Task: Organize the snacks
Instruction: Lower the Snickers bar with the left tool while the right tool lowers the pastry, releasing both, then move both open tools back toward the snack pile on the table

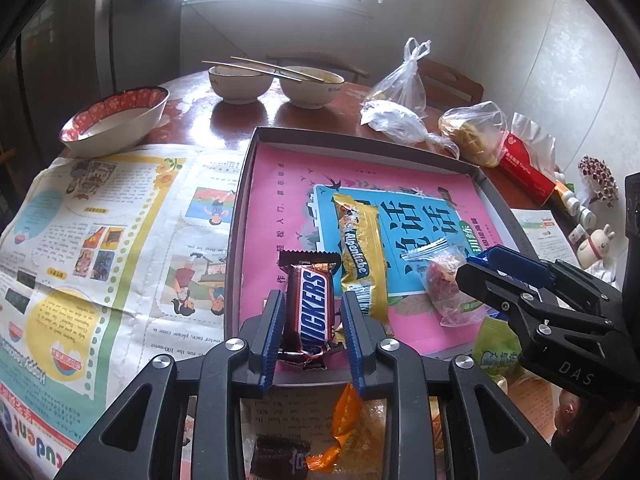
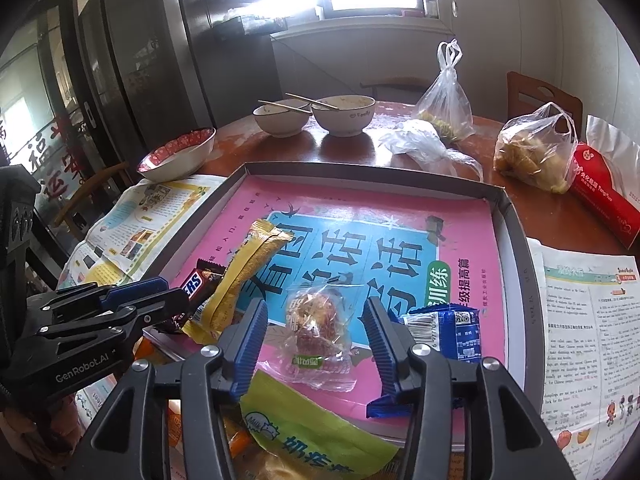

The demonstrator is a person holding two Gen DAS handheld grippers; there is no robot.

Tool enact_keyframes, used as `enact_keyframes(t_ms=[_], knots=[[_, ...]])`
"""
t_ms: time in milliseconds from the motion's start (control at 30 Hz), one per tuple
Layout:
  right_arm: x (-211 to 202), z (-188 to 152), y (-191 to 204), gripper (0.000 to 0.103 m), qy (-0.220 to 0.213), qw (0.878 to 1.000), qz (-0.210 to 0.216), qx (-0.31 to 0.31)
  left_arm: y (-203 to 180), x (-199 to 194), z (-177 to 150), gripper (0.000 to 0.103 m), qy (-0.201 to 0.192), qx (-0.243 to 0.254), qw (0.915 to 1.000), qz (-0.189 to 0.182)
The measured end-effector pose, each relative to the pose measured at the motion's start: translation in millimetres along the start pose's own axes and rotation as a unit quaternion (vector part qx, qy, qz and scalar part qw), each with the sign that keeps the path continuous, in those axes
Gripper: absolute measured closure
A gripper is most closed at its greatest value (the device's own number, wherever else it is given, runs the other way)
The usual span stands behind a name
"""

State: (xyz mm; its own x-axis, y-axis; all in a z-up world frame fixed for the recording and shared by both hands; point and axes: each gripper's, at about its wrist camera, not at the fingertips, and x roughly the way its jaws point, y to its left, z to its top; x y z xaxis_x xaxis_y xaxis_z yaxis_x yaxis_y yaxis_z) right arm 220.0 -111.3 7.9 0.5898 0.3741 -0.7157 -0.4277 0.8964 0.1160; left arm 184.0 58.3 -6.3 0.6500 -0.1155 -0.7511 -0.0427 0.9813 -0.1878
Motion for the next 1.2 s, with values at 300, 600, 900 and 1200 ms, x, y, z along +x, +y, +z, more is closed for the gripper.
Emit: enact_keyframes(t_ms=[300, 600, 900, 1200], knots=[[-4.7, -1.1, -2.1, 0.048, -0.005, 1.0, -0.003, 0.006, -2.5, -3.9, -2.4, 0.059, -0.002, 0.008, 0.9999, 0.009], [-12.3, -3.9, -0.3, 0.043, -0.01, 1.0, 0.003, 0.007, -3.8, -10.3, -4.9, 0.044, -0.004, 0.01, 0.9998, 0.015], [-25.2, -5.3, 2.9, 0.039, -0.024, 1.0, 0.002, 0.005, -5.3, -20.3, -6.4, 0.036, -0.01, 0.015, 0.9996, 0.02], [-48.1, -10.6, 3.5, 0.037, -0.043, 0.999, 0.0, 0.004, -0.9, -40.9, -9.4, 0.035, -0.023, 0.012, 0.9995, 0.018]])
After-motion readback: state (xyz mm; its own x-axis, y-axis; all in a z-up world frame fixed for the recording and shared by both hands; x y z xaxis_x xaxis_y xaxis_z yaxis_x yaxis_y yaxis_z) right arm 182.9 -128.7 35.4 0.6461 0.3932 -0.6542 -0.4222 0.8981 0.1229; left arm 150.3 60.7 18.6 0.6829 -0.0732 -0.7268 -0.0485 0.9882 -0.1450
